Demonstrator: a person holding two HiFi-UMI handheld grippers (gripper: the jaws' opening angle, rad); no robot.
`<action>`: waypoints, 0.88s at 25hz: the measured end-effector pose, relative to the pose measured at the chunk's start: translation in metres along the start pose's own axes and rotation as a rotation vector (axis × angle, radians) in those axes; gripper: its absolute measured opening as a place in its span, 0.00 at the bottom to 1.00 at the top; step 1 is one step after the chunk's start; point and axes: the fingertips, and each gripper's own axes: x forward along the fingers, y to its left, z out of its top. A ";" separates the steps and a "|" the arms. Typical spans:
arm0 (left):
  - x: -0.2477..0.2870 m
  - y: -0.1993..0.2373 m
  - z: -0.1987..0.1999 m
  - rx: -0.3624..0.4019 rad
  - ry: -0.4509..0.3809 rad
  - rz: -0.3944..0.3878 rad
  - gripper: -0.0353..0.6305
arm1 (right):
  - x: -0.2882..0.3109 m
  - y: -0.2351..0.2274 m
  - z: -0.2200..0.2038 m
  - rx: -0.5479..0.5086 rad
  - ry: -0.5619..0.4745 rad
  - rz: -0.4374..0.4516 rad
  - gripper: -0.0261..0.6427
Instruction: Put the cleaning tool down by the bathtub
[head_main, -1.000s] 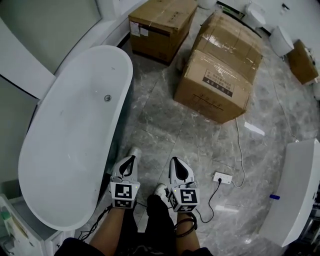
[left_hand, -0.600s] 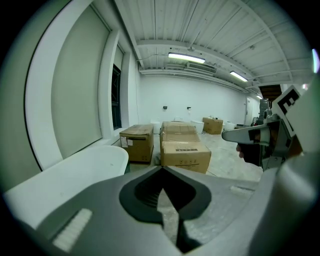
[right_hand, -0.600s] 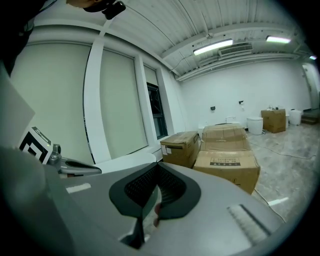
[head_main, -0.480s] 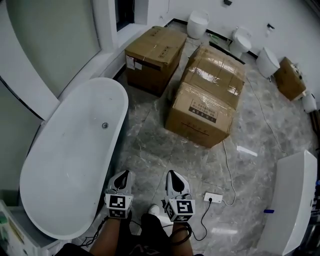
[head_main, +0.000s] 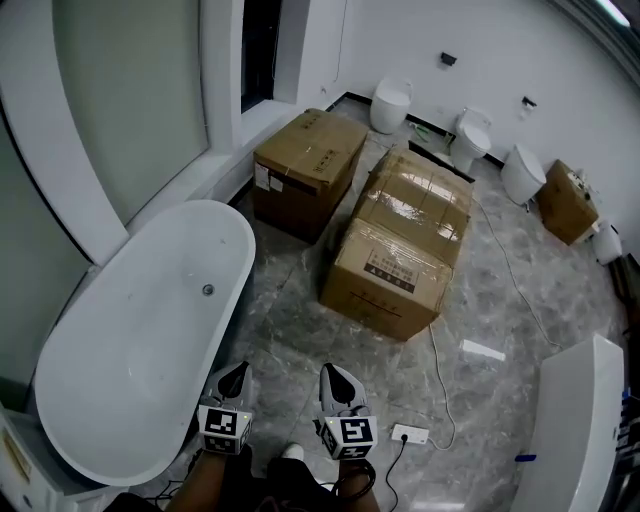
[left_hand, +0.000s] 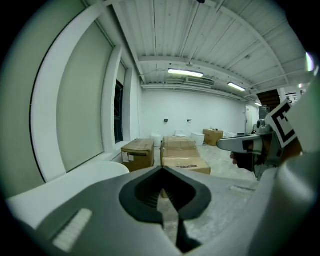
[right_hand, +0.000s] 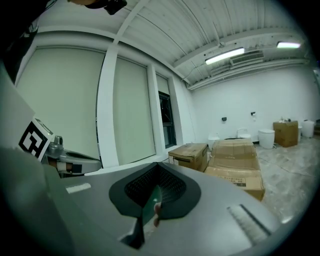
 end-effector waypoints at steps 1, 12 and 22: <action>-0.001 0.000 0.004 0.003 -0.010 0.001 0.05 | -0.001 0.001 0.004 -0.002 -0.003 0.007 0.07; -0.020 -0.004 0.051 0.006 -0.074 -0.007 0.05 | -0.024 0.001 0.047 -0.065 0.028 0.003 0.07; -0.034 0.002 0.086 0.019 -0.136 0.002 0.05 | -0.030 -0.001 0.076 -0.112 0.004 -0.014 0.07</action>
